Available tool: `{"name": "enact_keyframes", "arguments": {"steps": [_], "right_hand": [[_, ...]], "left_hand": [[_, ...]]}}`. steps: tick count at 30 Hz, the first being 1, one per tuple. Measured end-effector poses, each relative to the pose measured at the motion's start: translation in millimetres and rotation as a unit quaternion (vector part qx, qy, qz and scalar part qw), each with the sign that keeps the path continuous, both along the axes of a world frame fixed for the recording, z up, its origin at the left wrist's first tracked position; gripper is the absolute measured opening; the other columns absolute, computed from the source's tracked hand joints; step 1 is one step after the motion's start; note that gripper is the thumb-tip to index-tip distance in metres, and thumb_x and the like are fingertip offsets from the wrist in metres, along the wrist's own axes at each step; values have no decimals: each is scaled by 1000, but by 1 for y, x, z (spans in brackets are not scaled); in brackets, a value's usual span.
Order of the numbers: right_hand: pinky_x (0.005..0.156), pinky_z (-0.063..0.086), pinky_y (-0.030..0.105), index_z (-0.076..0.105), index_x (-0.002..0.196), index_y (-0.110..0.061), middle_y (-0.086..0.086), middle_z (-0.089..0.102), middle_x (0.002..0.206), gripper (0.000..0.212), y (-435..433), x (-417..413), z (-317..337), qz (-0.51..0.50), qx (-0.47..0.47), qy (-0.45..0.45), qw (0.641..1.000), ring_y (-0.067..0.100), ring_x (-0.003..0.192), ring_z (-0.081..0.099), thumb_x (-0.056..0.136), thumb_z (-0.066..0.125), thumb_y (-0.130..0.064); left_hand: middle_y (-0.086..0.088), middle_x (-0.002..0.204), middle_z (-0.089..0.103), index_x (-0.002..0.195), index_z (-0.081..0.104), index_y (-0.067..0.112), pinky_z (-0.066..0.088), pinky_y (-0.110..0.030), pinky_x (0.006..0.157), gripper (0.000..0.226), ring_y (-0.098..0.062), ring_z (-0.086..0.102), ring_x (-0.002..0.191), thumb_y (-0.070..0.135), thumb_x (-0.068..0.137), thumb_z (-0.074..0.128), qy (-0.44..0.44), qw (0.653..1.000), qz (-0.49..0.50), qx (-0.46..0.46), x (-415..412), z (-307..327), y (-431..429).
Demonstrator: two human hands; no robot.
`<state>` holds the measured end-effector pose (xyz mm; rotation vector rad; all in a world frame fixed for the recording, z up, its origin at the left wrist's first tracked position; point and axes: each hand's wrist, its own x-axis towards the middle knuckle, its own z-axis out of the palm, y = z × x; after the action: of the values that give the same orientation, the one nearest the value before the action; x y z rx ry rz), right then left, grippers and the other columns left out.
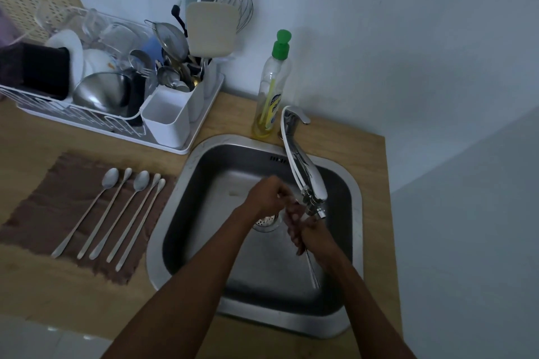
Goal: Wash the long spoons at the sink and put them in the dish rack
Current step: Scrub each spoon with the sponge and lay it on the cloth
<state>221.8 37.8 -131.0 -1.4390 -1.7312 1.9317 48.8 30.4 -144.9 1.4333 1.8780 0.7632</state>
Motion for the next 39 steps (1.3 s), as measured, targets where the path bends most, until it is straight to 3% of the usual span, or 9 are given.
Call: {"name": "enact_keyframes", "arguments": {"steps": [4,12,15,21,23,25,29,34,39], "right_hand": [[53,46,21,63,112,-21,-5,61,69,24,-5,26,3,72,17,-34,997,7,58,52,107,40,-29],[57,51,14,65,100,-35,-6,66,75,20,13,-4,-5,75,162,-83,980,-7,60,65,104,46,-40],[76,58,23,56,132,-37,-8,65,73,35,21,21,-12,217,230,-148,937,-1,74,69,106,35,-45],[73,59,39,47,135,-43,-4,70,97,36,12,-1,-29,280,405,-211,844,17,84,70,102,47,-29],[70,59,33,49,127,-48,-4,70,97,31,20,-1,-31,261,366,-193,872,11,81,69,102,45,-29],[72,59,24,55,123,-39,-1,67,87,24,27,11,-21,240,208,-123,940,5,73,67,106,41,-30],[45,37,16,64,96,-26,-8,54,60,35,20,29,1,134,22,-68,988,3,47,43,106,35,-43],[42,43,23,58,74,-17,-1,61,63,38,9,23,-4,-3,65,-84,994,1,46,50,106,41,-31],[55,51,31,64,108,-32,13,67,80,20,15,40,-4,-43,121,-63,990,12,69,64,105,44,-27]], "left_hand": [[2,91,77,91,78,17,57,-30,77,11,-7,68,78,20,86,69,3,990,142,-2,-31,-1,0],[2,86,77,86,79,18,57,-26,74,10,-7,69,73,16,83,70,-19,976,218,-11,-12,-6,-16],[1,87,76,87,78,16,58,-30,77,10,-11,69,77,12,84,69,-32,959,281,-30,-37,-1,-21],[0,81,77,80,80,15,59,-29,72,22,-15,71,74,7,73,61,-12,967,251,-51,-2,-4,-23],[-2,83,77,82,80,14,59,-29,73,24,-16,71,74,4,75,59,-21,965,257,-45,-7,1,-21],[-2,85,76,85,77,14,60,-35,75,17,-18,70,72,6,84,63,-48,960,274,-40,-24,3,-24],[-1,77,70,94,76,9,61,-43,73,11,-18,71,68,13,90,66,-82,950,300,-16,-36,1,-41],[-17,79,73,85,73,9,61,-46,71,9,-27,72,67,7,88,64,-148,931,322,-86,-22,-22,-57],[-15,85,70,100,68,4,56,-28,54,25,-20,63,64,23,85,73,-241,927,218,-187,1,-19,-59]]}}
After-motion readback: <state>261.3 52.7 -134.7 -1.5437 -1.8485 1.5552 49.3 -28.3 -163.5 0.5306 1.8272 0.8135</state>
